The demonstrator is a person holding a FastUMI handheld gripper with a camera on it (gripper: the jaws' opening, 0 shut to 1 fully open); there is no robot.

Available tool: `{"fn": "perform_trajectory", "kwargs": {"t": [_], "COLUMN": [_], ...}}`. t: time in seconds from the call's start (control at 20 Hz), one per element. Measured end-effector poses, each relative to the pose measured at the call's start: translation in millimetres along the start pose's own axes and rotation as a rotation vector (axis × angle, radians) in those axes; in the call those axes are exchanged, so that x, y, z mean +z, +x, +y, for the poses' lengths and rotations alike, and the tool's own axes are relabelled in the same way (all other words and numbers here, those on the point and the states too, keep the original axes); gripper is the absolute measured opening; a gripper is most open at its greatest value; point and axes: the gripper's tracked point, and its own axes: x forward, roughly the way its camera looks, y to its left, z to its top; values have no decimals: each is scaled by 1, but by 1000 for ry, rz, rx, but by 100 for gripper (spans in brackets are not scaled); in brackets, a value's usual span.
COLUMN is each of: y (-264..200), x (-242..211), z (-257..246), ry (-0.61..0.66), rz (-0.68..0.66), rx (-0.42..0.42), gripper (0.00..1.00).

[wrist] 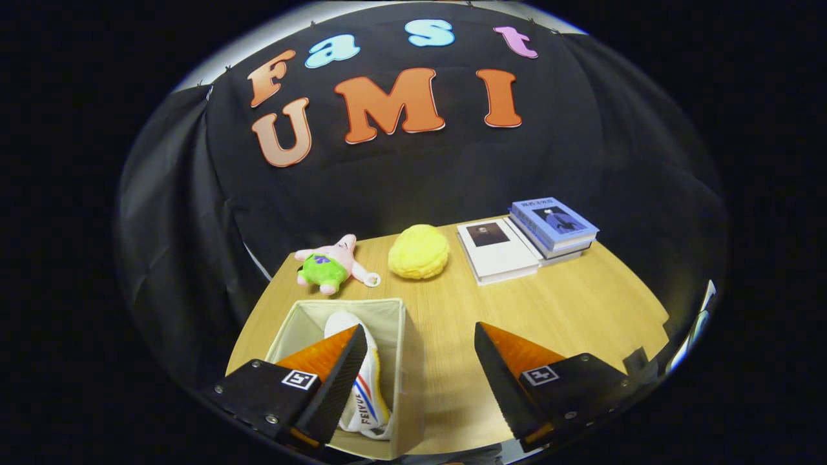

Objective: Open the storage box then place both shoes into the box .Put the left shoe in first, then the right shoe, with the right side of both shoes facing outward in a uniform manner.

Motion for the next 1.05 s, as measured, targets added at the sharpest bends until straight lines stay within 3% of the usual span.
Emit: {"fn": "perform_trajectory", "kwargs": {"t": [0.6,0.85,1.05], "y": [-19,-39,-60], "x": [164,198,200], "z": [-151,-187,-194], "ry": [-79,-46,-41], "rz": [-213,-281,-328], "rx": [0,-36,-87], "gripper": [99,99,99]}}
